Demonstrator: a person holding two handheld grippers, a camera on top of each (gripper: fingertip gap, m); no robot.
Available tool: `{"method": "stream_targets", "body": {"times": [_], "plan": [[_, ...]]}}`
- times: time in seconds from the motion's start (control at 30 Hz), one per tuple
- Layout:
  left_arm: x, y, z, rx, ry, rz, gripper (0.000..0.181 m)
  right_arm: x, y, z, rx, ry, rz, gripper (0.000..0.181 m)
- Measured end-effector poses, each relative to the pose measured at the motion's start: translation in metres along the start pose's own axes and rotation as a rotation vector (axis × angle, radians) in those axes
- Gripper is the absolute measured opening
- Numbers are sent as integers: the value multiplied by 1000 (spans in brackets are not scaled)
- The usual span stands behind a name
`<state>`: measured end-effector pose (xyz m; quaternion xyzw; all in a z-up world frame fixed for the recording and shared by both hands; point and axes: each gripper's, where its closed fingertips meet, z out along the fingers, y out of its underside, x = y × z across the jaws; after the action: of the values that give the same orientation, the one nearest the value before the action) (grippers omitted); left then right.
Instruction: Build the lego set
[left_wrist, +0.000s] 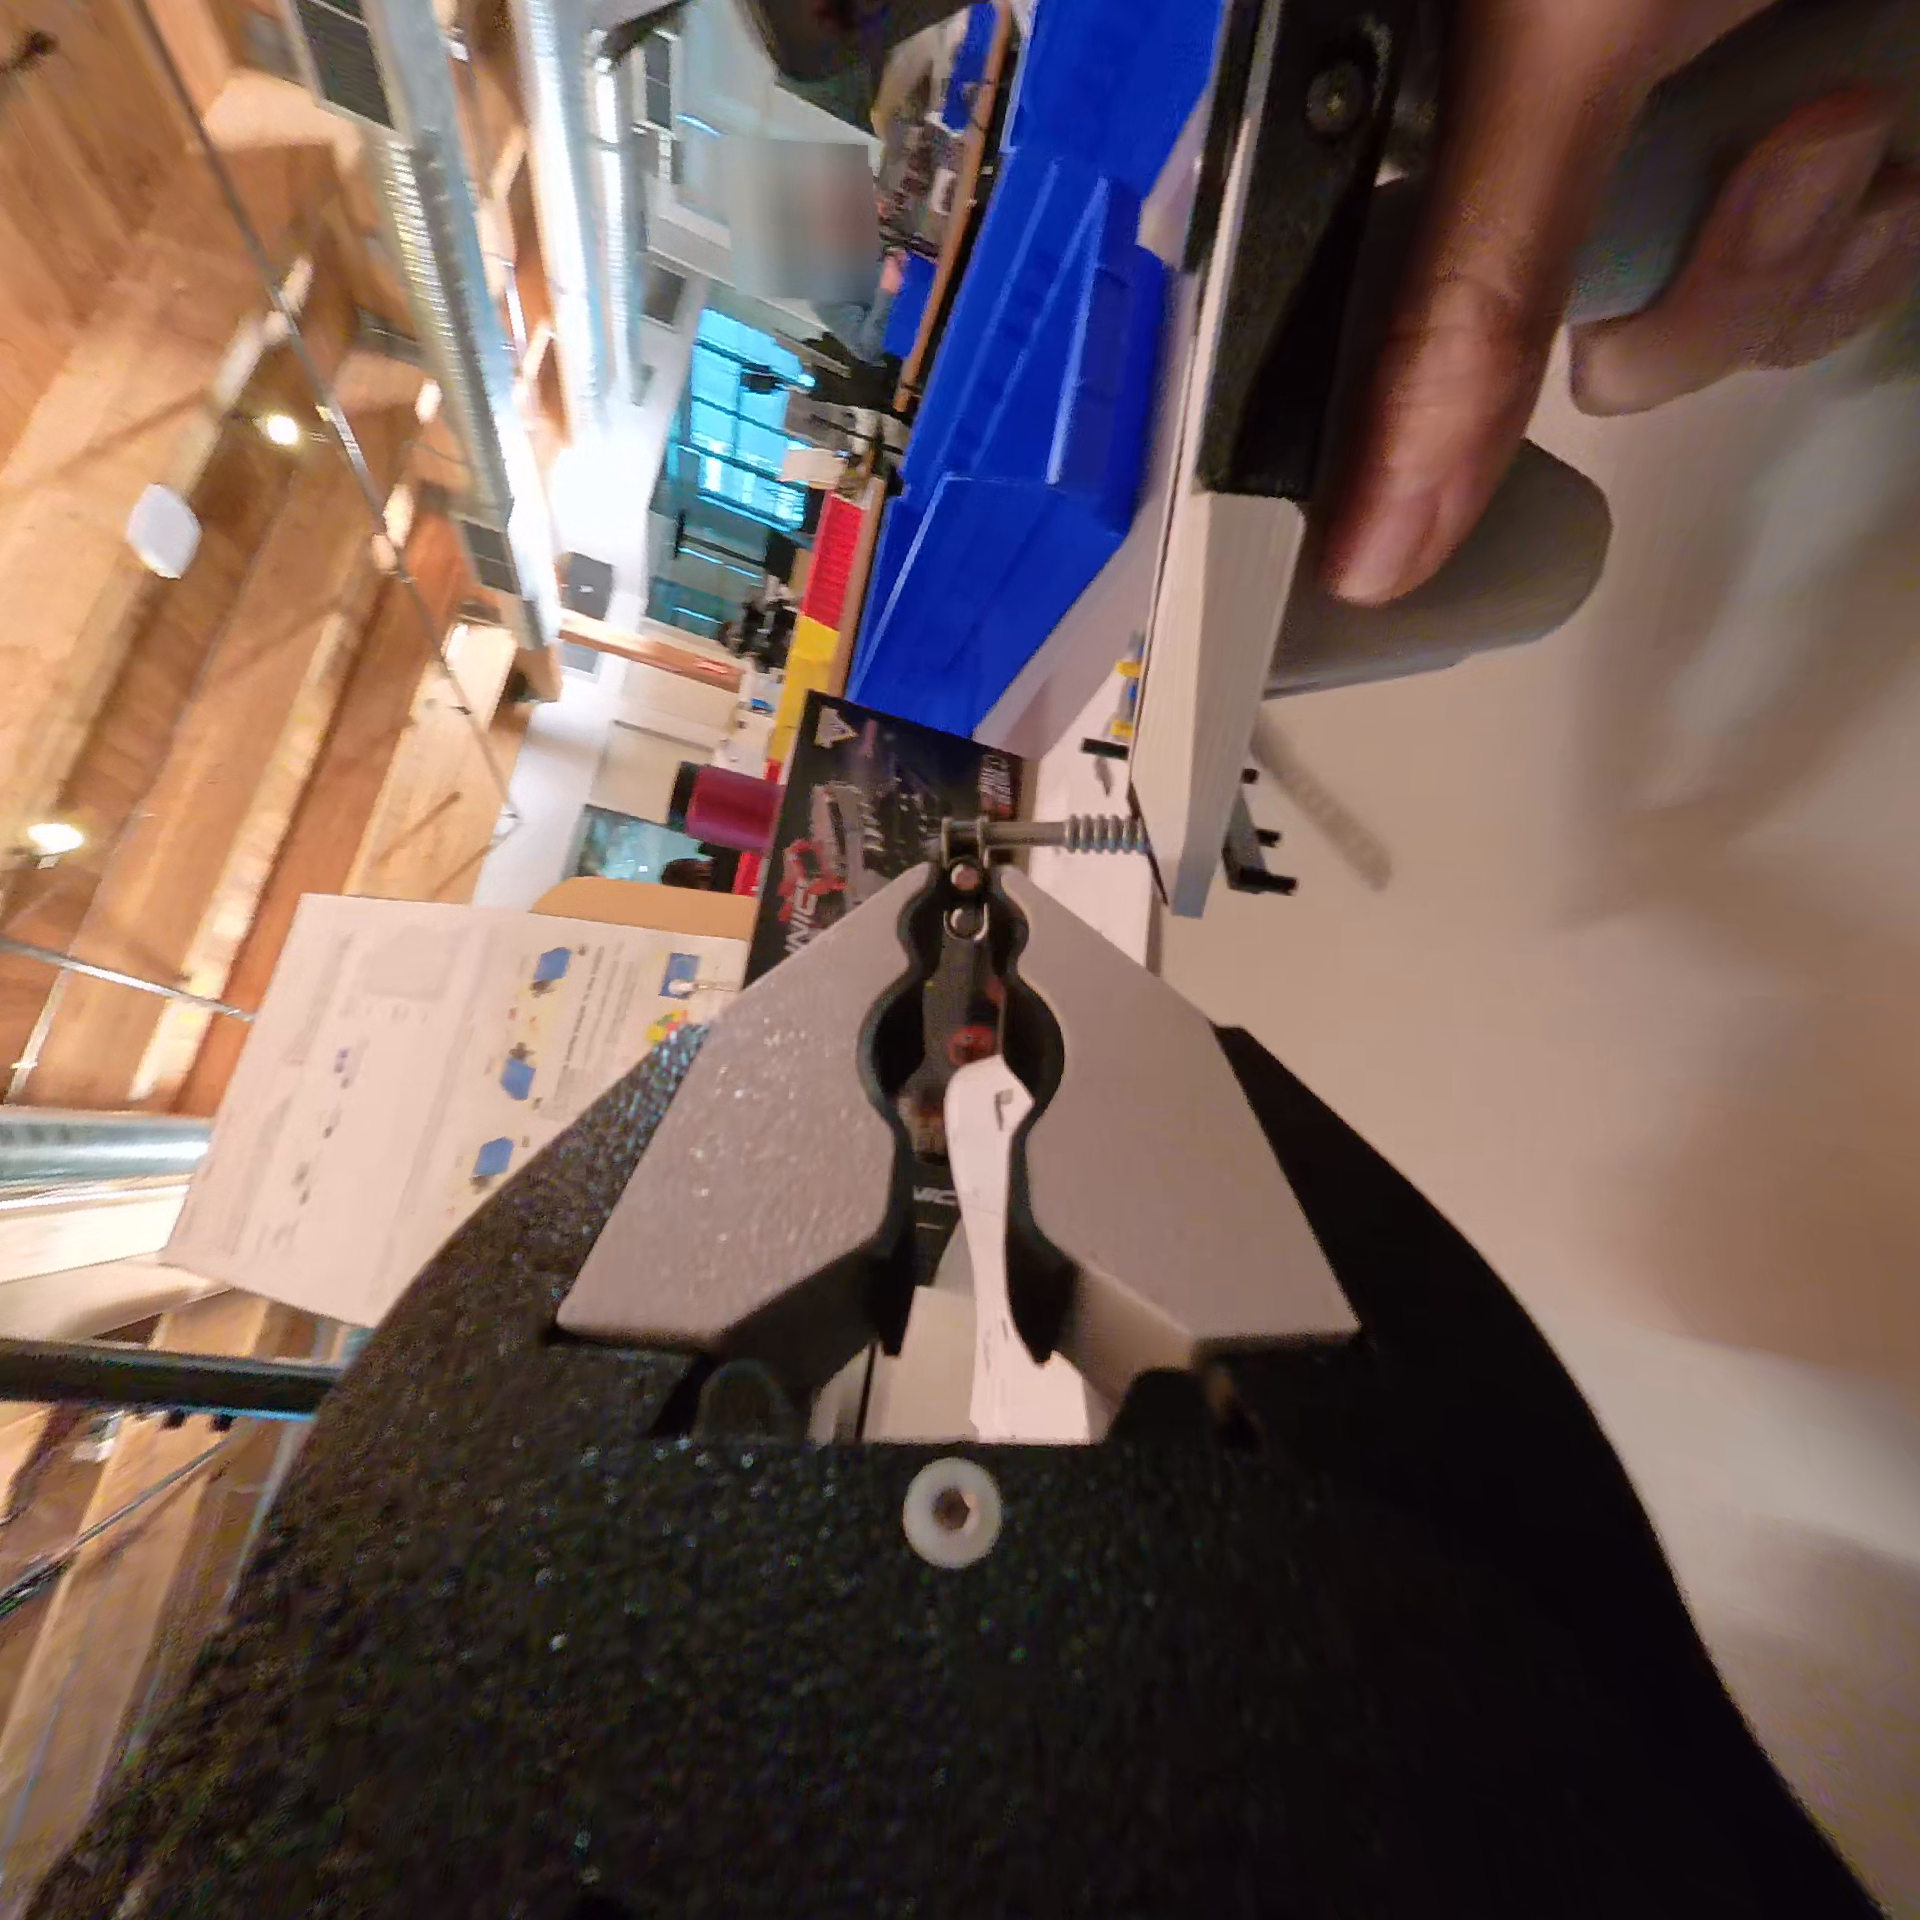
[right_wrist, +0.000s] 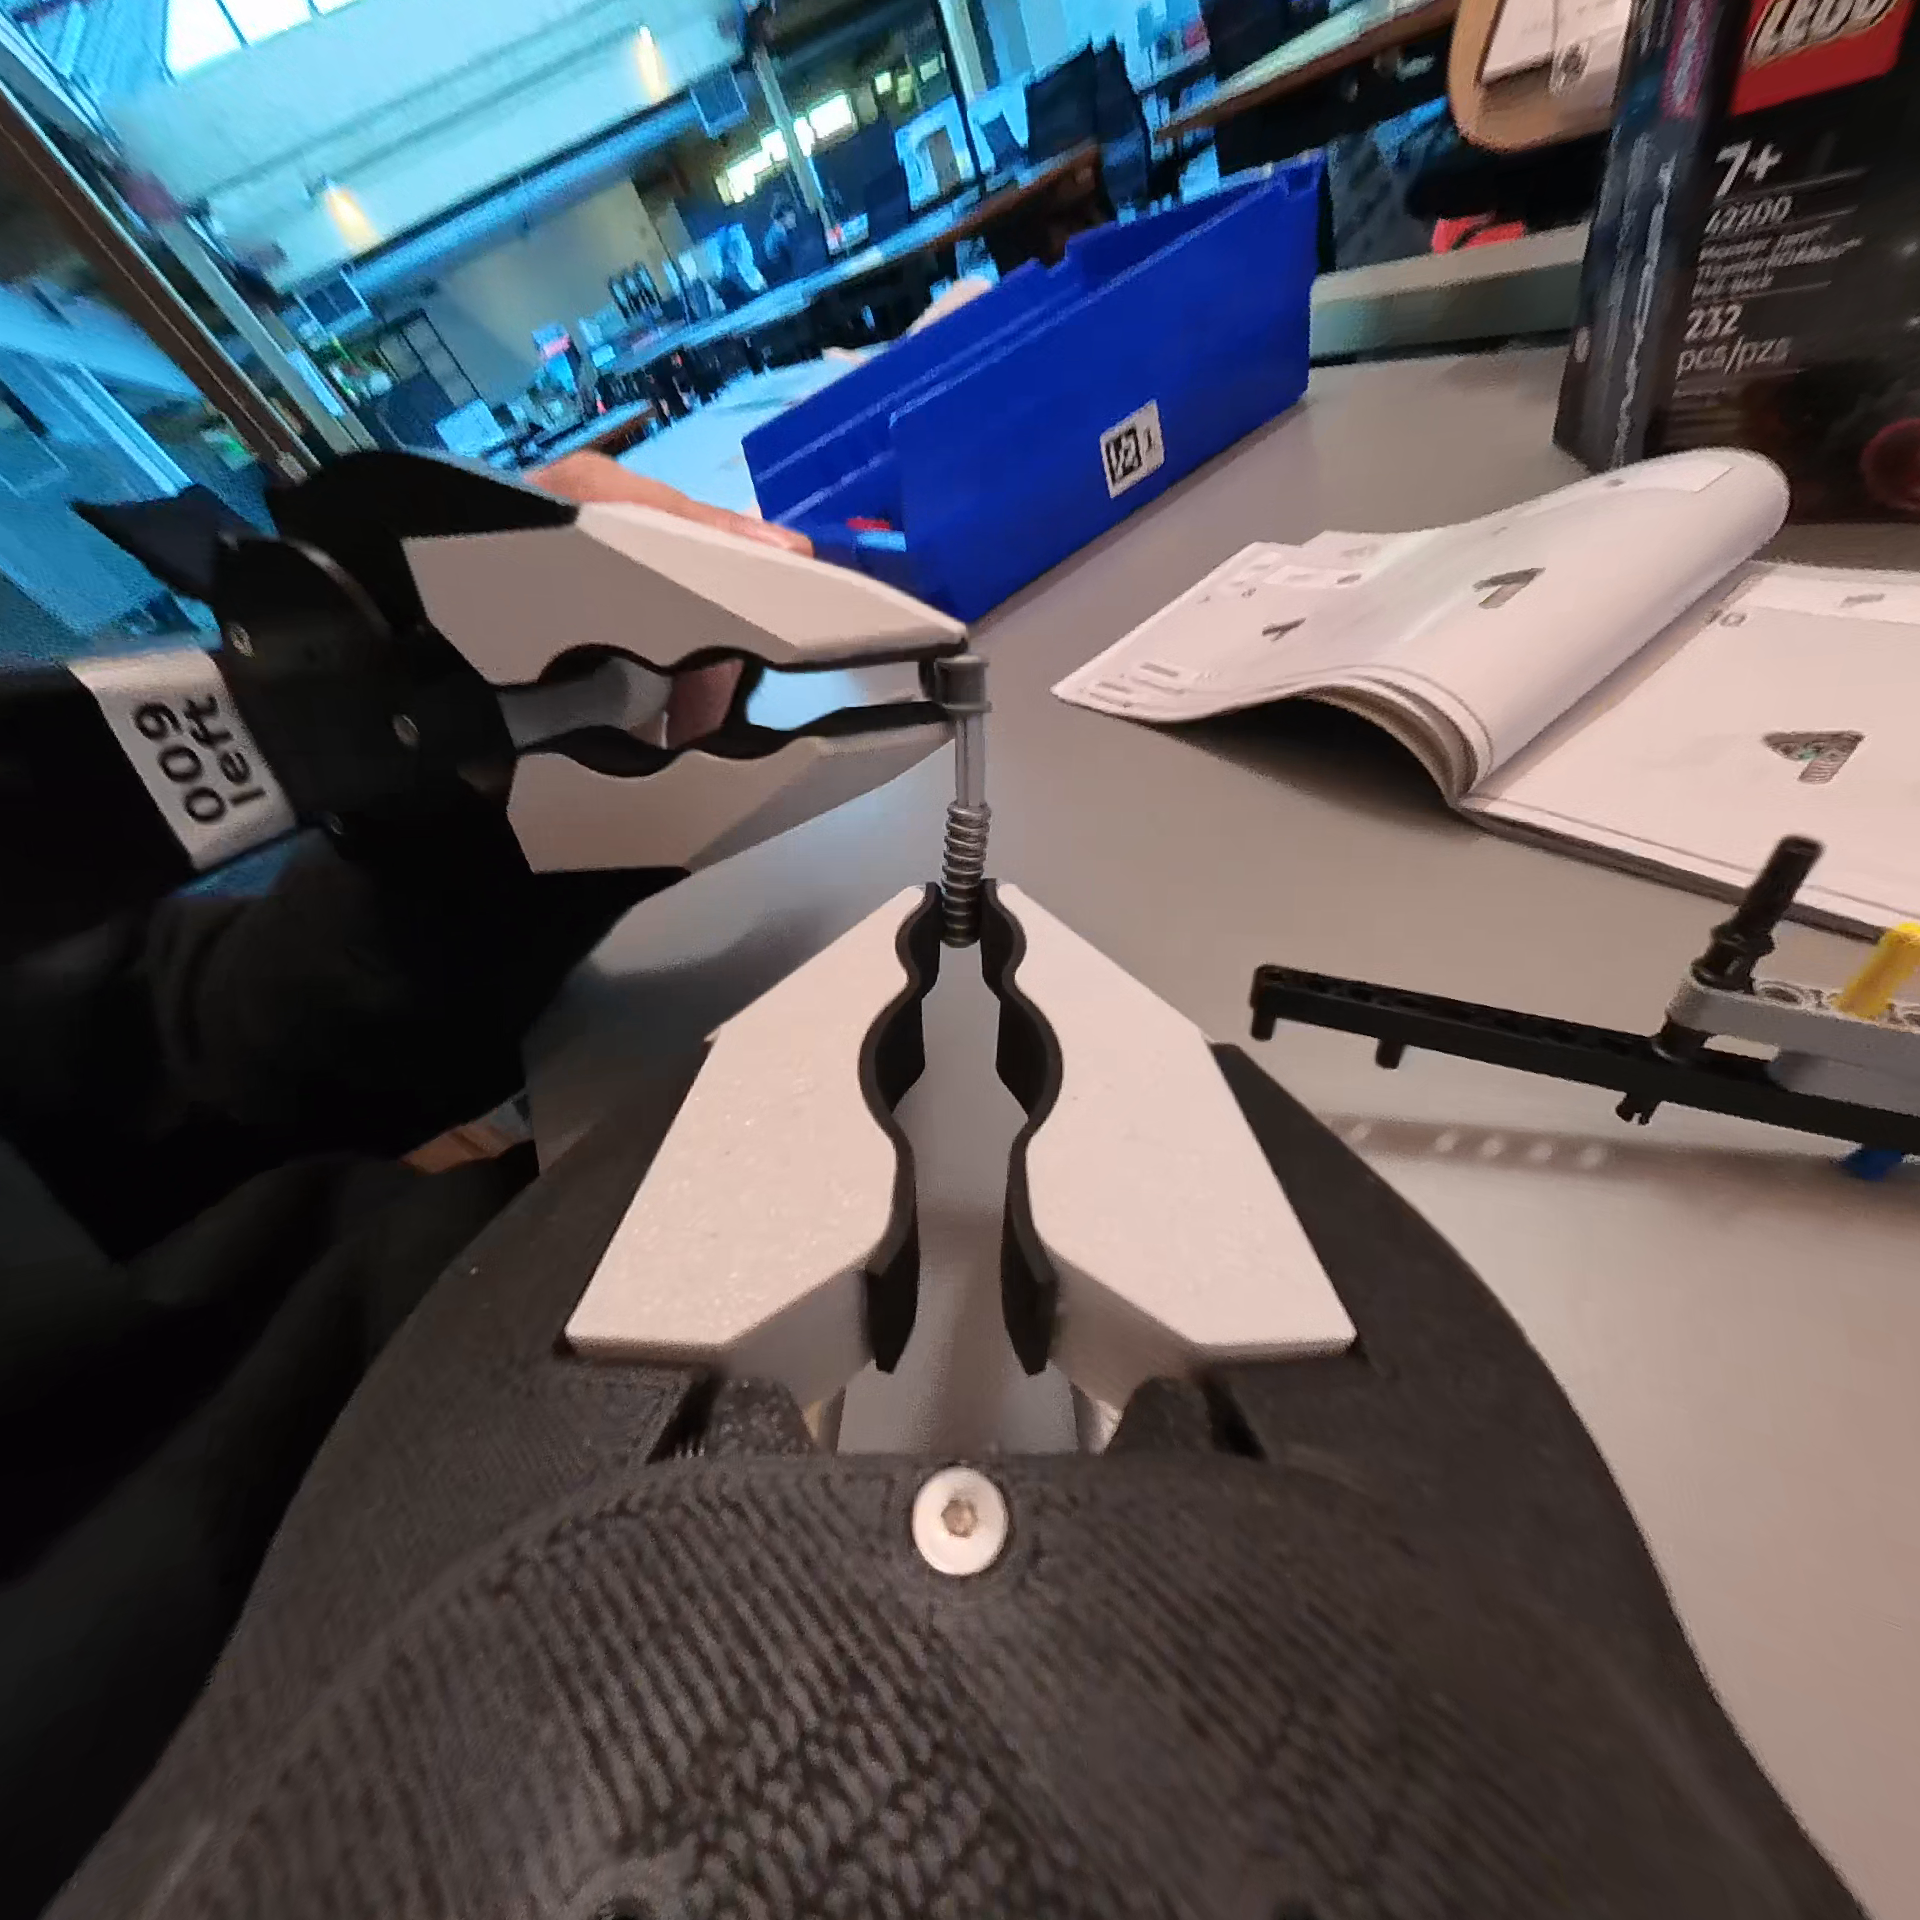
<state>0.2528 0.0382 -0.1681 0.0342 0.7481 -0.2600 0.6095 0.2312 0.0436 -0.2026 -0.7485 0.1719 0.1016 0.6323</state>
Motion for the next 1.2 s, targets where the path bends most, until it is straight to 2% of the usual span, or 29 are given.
{"method": "stream_targets", "body": {"times": [0.13,0.3,0.47,0.63,0.83,0.93,1.2], "plan": [[-20,-2,-5,7,-112,-13,4,-4,-14,-4,86,5,-84,4],[-34,-14,-15,77,-134,-81,4,-7,-26,-8,152,77,-258,5],[-39,-20,-18,62,-164,-43,4,-9,-35,-11,192,134,-366,4],[-33,-22,-16,55,-151,-2,4,-10,-34,-10,166,159,-399,5],[-31,-20,-16,31,-134,50,4,-9,-30,-9,130,132,-313,5],[-24,-18,-14,3,-111,114,4,-5,-22,-7,49,149,-284,5],[-10,-8,-5,-24,-36,2,5,11,-8,-7,-54,241,-311,4]]}}
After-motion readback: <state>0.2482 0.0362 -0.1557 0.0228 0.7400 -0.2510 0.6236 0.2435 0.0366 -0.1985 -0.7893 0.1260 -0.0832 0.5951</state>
